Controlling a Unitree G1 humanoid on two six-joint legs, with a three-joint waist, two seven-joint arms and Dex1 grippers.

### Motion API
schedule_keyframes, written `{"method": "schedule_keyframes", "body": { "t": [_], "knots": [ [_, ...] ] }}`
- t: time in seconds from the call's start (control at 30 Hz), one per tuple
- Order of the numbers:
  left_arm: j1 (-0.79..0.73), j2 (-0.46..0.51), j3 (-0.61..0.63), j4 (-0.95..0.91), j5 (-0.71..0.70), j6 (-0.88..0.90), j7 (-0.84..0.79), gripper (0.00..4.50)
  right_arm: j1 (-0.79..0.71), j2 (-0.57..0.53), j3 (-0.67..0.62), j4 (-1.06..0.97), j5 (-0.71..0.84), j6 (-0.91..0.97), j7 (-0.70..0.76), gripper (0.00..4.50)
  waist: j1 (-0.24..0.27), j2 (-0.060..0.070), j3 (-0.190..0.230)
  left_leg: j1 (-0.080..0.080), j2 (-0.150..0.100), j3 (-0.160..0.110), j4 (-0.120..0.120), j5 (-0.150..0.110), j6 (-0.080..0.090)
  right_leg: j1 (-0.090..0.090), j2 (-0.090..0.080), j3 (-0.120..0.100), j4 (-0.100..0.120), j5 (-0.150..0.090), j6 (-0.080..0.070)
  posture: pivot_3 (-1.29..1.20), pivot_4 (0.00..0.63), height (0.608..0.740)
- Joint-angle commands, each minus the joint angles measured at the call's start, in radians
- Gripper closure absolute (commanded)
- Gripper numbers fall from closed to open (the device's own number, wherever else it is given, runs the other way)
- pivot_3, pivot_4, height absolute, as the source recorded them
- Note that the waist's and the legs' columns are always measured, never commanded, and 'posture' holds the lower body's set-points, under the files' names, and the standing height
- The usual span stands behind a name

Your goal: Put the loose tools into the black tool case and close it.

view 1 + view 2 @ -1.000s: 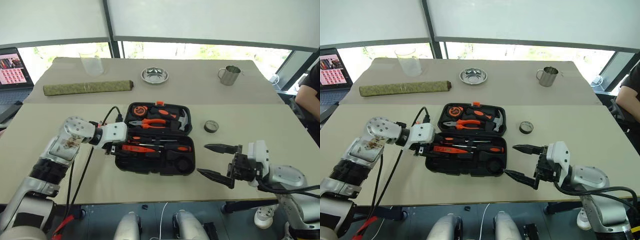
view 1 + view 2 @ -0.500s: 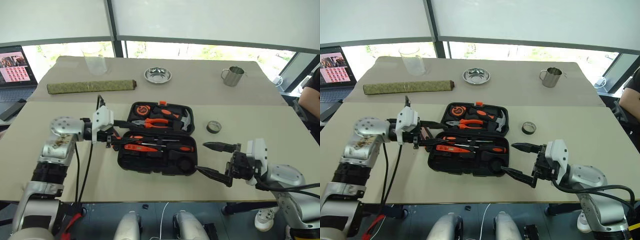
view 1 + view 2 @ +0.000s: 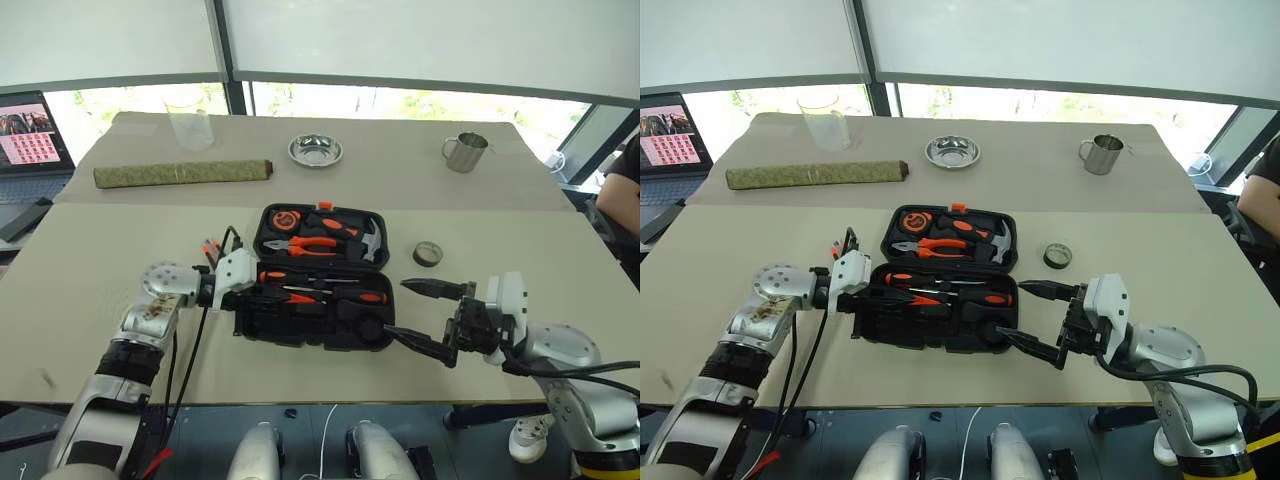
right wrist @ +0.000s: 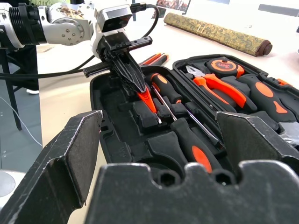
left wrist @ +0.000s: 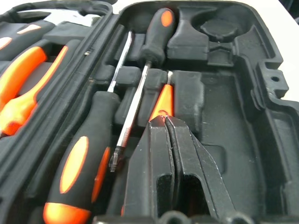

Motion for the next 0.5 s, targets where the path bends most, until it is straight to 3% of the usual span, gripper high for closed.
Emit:
{"method": "schedule_keyframes", "body": {
  "t": [0.03, 0.5],
  "knots": [
    [-0.005, 0.003, -0.025, 0.046, 0.057, 0.006, 0.040, 4.41, -0.006, 0.006, -0.008, -0.020, -0.004, -0.005, -0.012, 0.00, 0.000, 0.000, 0.000, 0.000, 0.000, 0.000, 0.000, 0.000, 0.000, 0.000, 0.000, 0.000, 0.000, 0.000, 0.000, 0.00, 0.150, 0.740],
    [0.075, 0.045, -0.039, -0.010, 0.067, 0.024, 0.049, 4.41, -0.008, 0.001, -0.013, -0.029, 0.013, 0.008, -0.011, 0.00, -0.004, 0.007, -0.006, 0.004, 0.000, 0.000, 0.000, 0.000, 0.000, 0.003, 0.000, 0.000, 0.000, 0.000, 0.000, 0.00, 0.150, 0.740]
  ]
}}
